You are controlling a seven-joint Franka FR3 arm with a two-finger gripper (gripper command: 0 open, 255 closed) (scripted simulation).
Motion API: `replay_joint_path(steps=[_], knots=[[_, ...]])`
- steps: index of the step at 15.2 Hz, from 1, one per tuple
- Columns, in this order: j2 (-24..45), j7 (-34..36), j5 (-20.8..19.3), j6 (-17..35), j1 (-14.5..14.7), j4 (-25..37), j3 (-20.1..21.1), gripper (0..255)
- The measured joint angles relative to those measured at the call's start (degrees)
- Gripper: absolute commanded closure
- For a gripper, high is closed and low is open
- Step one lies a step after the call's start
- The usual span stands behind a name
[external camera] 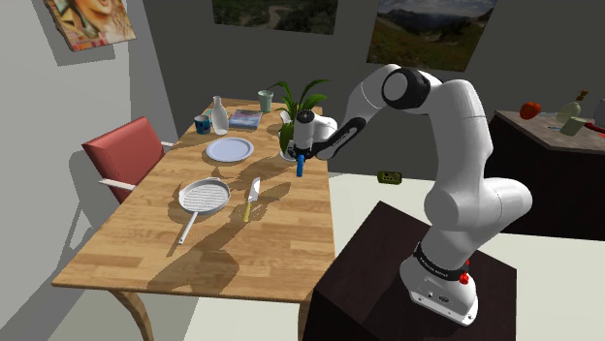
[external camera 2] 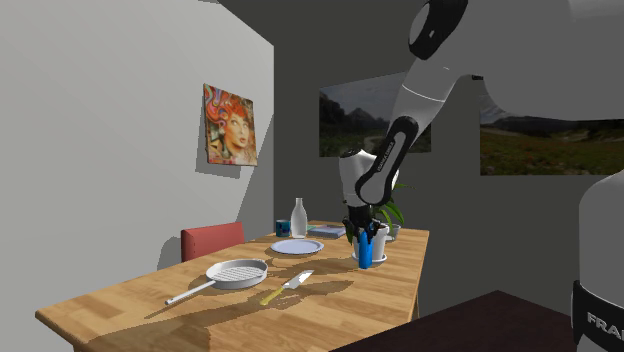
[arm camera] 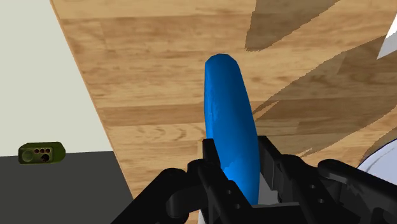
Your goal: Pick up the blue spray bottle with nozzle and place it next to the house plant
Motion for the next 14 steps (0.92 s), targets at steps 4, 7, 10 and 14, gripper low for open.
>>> replay_joint_path(steps=[4,7,10,14], knots=[[2.80,1.93,-1.87,0.95,1.18,1.74,-1.39,255],[4.08,2.92,-2.82,1.48,1.71,2.45,-2.08,255],[4.27,2.99,-2.90,1.52,1.77,2.62,-2.15,255],[4.28,3.00,-2.91,1.53,1.77,2.64,-2.16,0]])
